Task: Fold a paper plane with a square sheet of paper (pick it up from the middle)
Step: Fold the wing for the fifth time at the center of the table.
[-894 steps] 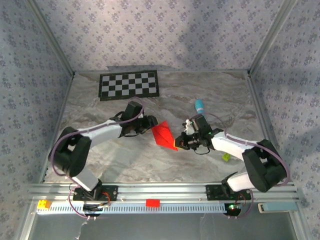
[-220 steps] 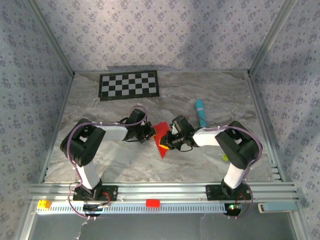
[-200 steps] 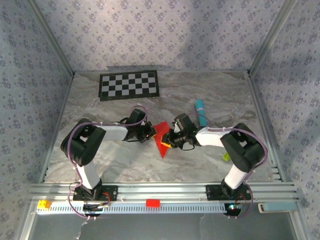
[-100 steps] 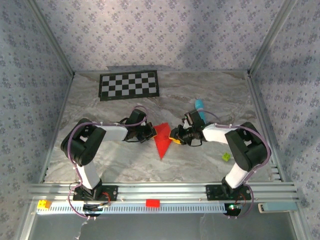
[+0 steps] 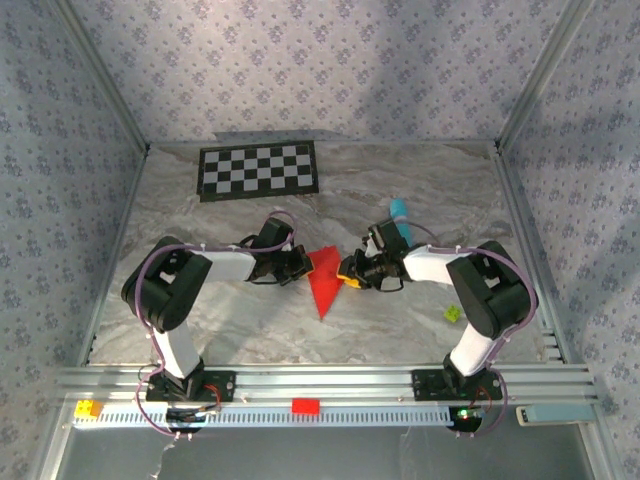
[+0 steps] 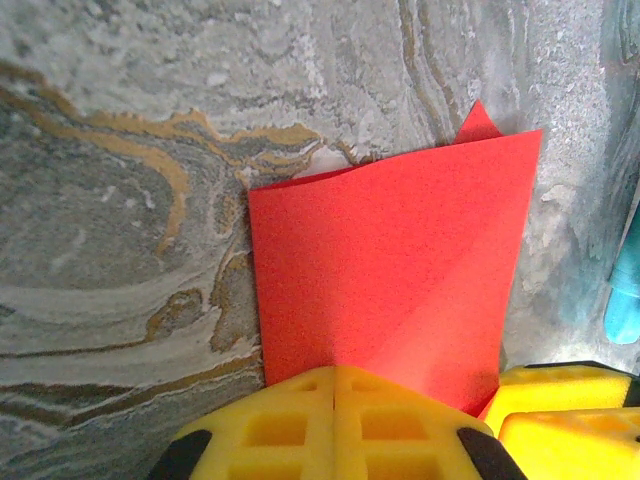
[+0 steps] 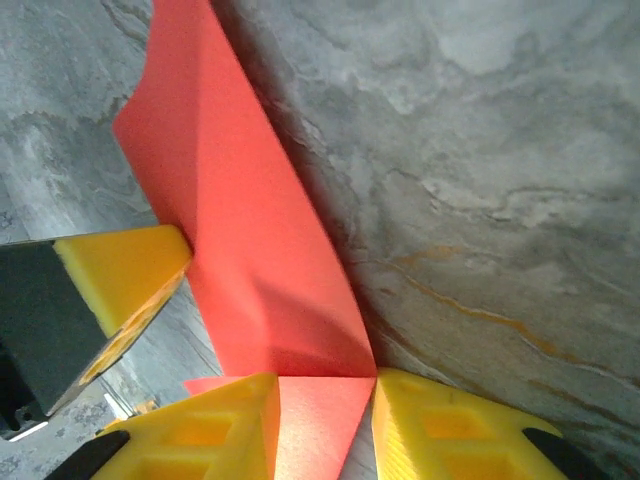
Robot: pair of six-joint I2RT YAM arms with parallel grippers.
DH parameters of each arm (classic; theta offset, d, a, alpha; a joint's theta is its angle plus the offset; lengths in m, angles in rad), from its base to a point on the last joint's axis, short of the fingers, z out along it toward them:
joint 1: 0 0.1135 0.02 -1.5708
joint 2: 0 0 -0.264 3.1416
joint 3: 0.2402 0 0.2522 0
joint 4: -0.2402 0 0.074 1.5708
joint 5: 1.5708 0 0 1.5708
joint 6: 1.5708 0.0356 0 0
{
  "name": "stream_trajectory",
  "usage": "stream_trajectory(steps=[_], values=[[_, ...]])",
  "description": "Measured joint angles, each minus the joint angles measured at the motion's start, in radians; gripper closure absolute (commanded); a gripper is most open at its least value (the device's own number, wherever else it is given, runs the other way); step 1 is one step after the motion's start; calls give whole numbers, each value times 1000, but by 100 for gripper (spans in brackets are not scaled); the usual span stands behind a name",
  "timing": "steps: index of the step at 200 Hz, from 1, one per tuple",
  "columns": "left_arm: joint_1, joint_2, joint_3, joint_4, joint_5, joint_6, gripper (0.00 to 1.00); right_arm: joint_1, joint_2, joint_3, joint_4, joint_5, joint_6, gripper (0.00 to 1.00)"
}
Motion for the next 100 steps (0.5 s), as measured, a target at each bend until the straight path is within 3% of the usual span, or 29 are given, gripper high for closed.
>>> stream_trajectory(steps=[100], values=[[0,0,0,-1,3,3,100,-37,47,53,34,-76,-69,71]])
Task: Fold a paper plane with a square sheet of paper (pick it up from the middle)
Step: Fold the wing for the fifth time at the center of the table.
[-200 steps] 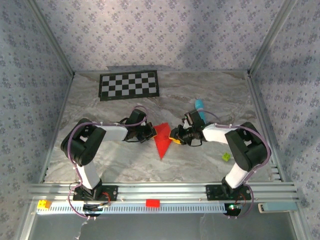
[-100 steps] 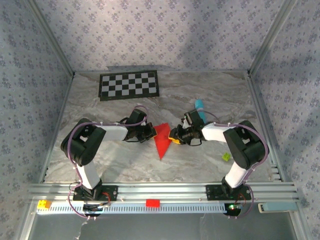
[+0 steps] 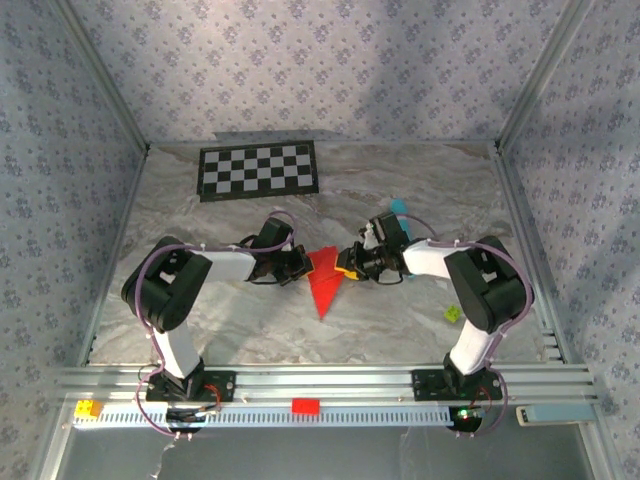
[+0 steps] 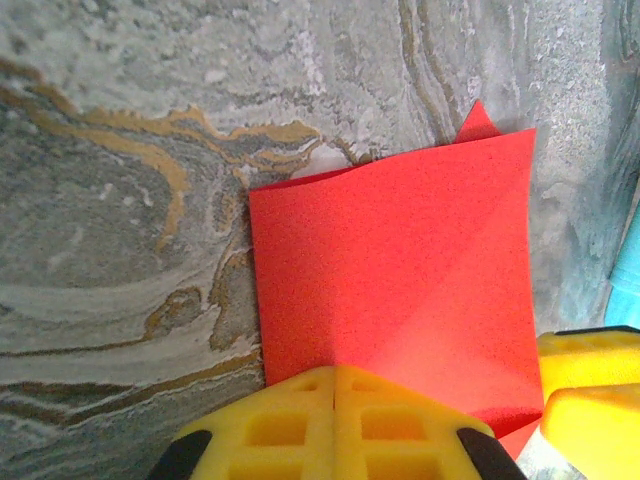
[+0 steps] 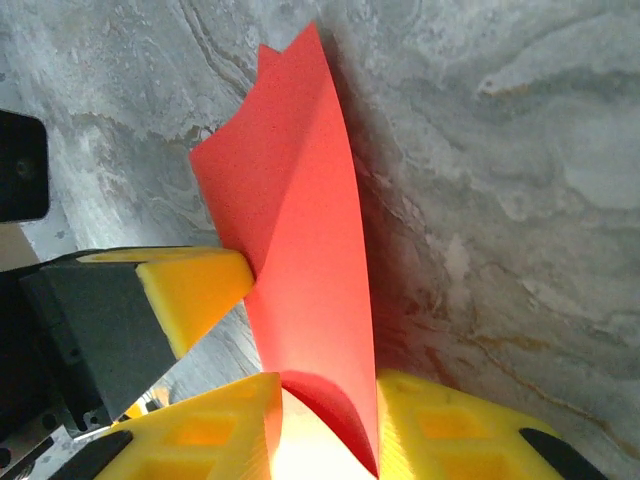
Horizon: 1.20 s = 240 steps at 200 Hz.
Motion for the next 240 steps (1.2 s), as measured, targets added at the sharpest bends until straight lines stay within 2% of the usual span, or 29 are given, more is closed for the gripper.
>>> stream_trajectory(steps=[169,240], values=[[0,0,9,-21,1,0,100,-25,111,97,-56,-143,-156,73],[0,0,9,-21,3,0,100,-26,127,141,-122,-167,-224,82]])
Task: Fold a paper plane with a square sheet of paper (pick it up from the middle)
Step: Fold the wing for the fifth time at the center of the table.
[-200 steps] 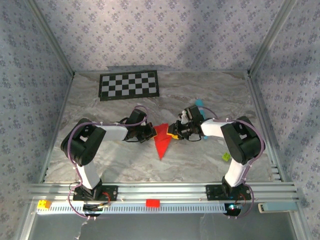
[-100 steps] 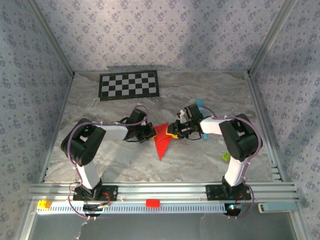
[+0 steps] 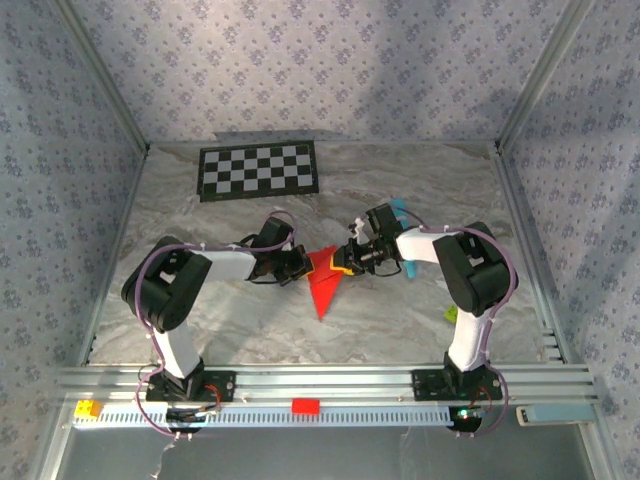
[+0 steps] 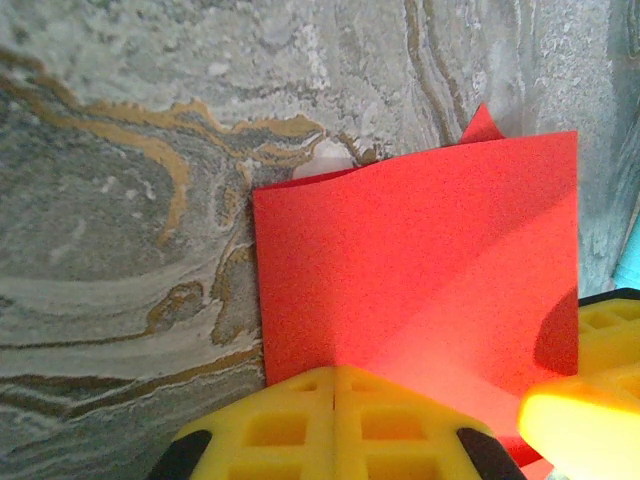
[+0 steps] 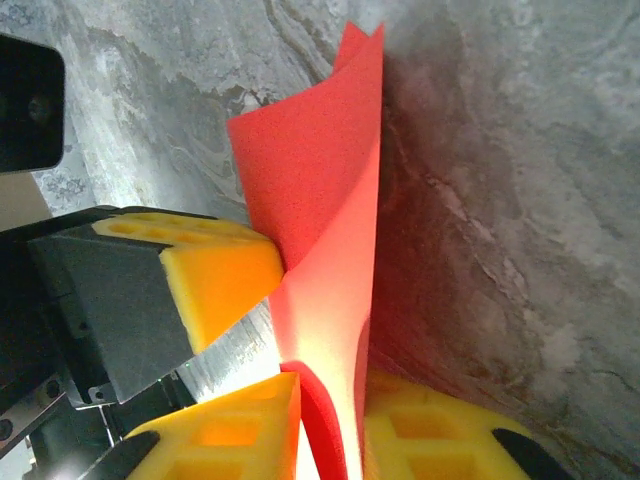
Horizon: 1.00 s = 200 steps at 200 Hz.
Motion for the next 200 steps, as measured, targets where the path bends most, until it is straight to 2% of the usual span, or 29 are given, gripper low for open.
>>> stream_trajectory(steps=[44,97,125,167,200], values=[[0,0,0,0,0,0,99,-5,3,3,-16,-1,-24,96],[-2,-14,0,-6,-7,10,76,-7,2,-2,-11,6,0,100],[-16,-70,0,-47,-48,41,66,-11,-32,-36,0,54,77,100],[-87,-193,0,-109,-159,123,65,-17,-124,-148,105,165,284,100],[-161,-227,2,-140,-225,200,66,-14,-159,-209,177,237,431,100]])
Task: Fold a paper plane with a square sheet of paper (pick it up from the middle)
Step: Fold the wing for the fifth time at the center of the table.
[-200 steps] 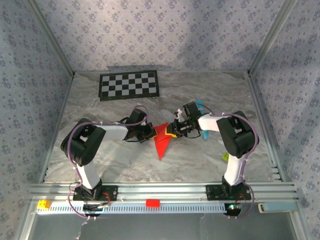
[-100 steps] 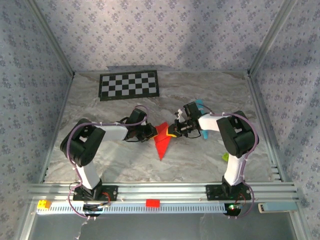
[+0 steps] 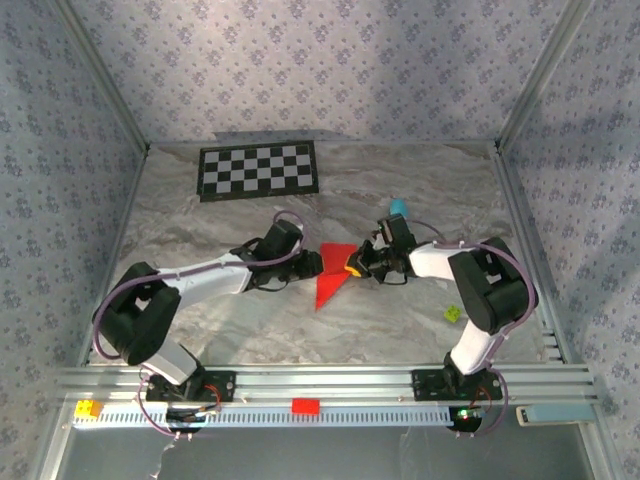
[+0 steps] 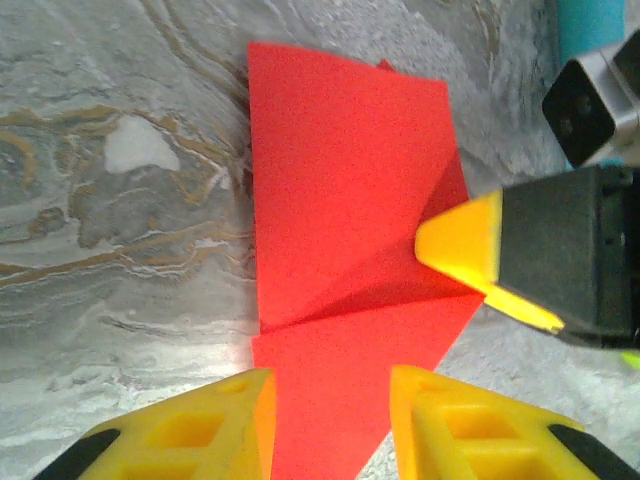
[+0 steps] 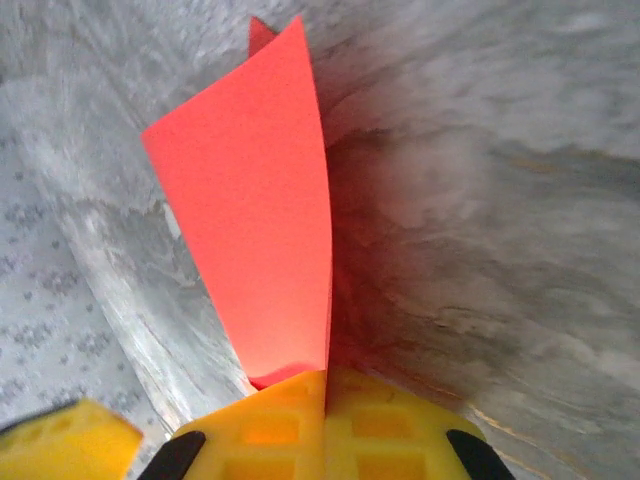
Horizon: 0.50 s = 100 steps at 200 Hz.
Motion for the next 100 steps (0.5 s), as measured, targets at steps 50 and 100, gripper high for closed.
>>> stream_trajectory(steps=[50,100], values=[[-137,9,41,-74,-87,116,65,14,-17,-6,35,40,95,100],[-233,129,179,-173,-212,211,64,18,-18,-6,37,42,117,100]])
